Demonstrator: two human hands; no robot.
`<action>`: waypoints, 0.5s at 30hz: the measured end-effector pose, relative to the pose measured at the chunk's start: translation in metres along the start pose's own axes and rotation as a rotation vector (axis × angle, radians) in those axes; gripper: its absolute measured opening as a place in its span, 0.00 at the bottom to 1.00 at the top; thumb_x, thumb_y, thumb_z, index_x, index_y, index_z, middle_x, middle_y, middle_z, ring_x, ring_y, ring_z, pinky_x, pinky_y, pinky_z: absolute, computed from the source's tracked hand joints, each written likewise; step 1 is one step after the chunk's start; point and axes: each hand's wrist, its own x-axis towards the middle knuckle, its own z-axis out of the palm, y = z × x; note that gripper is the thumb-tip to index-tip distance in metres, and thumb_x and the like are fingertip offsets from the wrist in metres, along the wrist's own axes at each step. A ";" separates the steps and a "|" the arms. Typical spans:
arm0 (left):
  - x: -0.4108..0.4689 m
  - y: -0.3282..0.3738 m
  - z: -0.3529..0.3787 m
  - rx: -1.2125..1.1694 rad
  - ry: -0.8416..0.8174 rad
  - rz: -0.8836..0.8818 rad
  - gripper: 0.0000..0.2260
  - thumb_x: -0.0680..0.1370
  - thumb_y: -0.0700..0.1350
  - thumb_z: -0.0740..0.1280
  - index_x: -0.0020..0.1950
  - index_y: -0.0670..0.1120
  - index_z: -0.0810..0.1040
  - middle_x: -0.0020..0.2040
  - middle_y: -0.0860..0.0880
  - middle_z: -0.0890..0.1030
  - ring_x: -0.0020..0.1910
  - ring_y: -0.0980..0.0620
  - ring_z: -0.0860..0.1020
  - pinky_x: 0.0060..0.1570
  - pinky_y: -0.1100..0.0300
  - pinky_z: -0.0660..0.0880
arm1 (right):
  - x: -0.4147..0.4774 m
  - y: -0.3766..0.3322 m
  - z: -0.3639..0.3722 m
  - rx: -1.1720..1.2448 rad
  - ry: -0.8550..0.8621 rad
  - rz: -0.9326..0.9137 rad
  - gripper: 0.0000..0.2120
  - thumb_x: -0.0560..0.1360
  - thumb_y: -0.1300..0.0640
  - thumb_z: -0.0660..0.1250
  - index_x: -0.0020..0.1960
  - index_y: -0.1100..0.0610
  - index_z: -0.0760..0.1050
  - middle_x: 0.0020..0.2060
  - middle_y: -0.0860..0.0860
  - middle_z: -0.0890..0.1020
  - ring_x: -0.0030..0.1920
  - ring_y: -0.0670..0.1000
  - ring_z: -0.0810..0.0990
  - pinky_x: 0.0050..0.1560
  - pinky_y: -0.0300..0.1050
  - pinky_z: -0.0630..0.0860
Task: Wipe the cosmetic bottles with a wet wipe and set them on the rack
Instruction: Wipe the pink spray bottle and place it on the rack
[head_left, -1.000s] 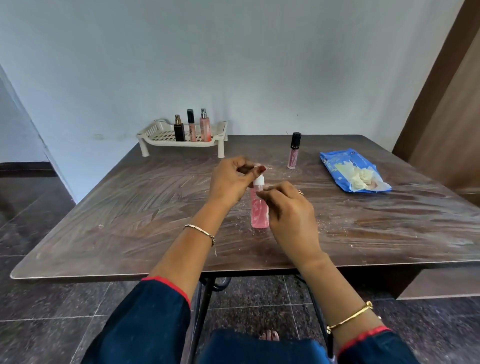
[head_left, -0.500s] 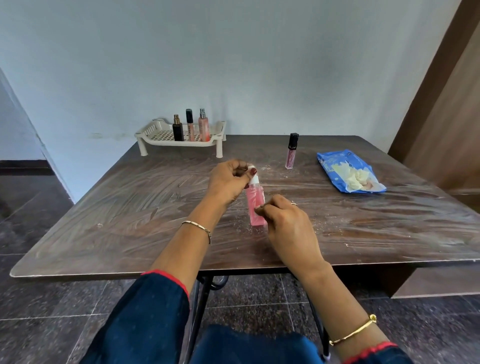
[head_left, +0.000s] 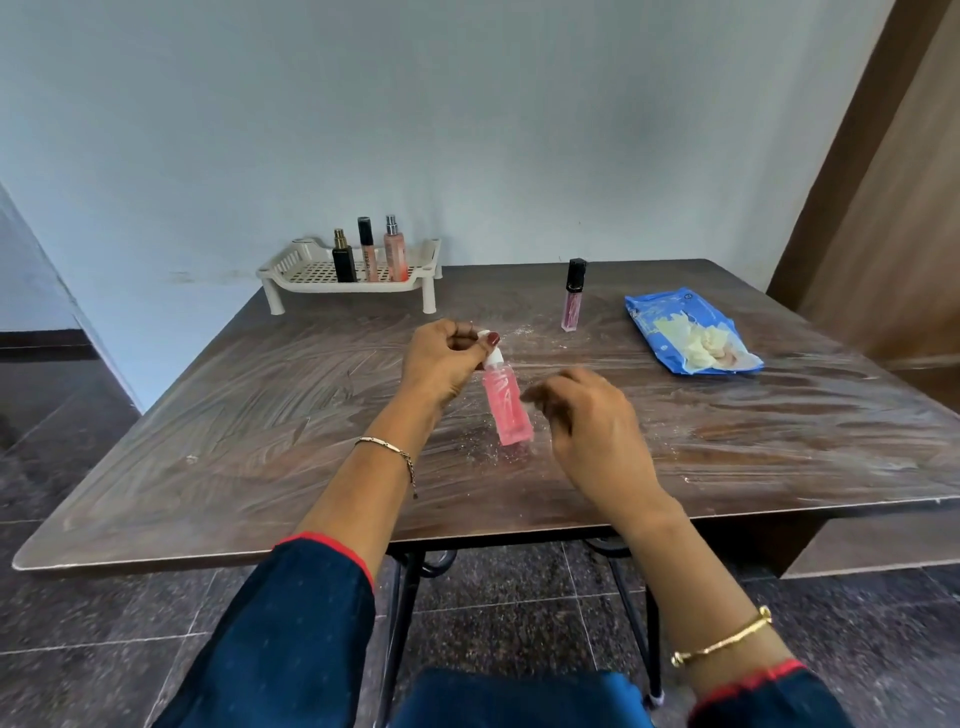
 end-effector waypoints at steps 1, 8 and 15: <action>-0.001 0.002 0.001 0.004 -0.004 0.001 0.07 0.70 0.40 0.75 0.45 0.44 0.79 0.45 0.43 0.82 0.47 0.46 0.81 0.53 0.50 0.79 | 0.007 0.000 -0.002 0.014 0.036 0.005 0.08 0.73 0.67 0.68 0.49 0.58 0.82 0.44 0.51 0.81 0.42 0.49 0.79 0.44 0.44 0.77; -0.001 0.009 0.010 0.070 0.005 0.011 0.10 0.68 0.44 0.77 0.45 0.43 0.80 0.42 0.42 0.83 0.45 0.43 0.83 0.50 0.45 0.80 | 0.035 -0.003 0.013 -0.069 0.016 -0.106 0.07 0.74 0.62 0.70 0.51 0.56 0.81 0.45 0.51 0.80 0.41 0.51 0.79 0.41 0.47 0.78; 0.003 0.009 0.013 0.088 0.015 0.013 0.10 0.67 0.43 0.78 0.42 0.45 0.79 0.40 0.45 0.82 0.43 0.45 0.82 0.48 0.45 0.81 | 0.011 0.000 0.016 -0.116 -0.053 -0.148 0.10 0.69 0.69 0.73 0.48 0.59 0.82 0.43 0.52 0.80 0.36 0.54 0.78 0.33 0.44 0.71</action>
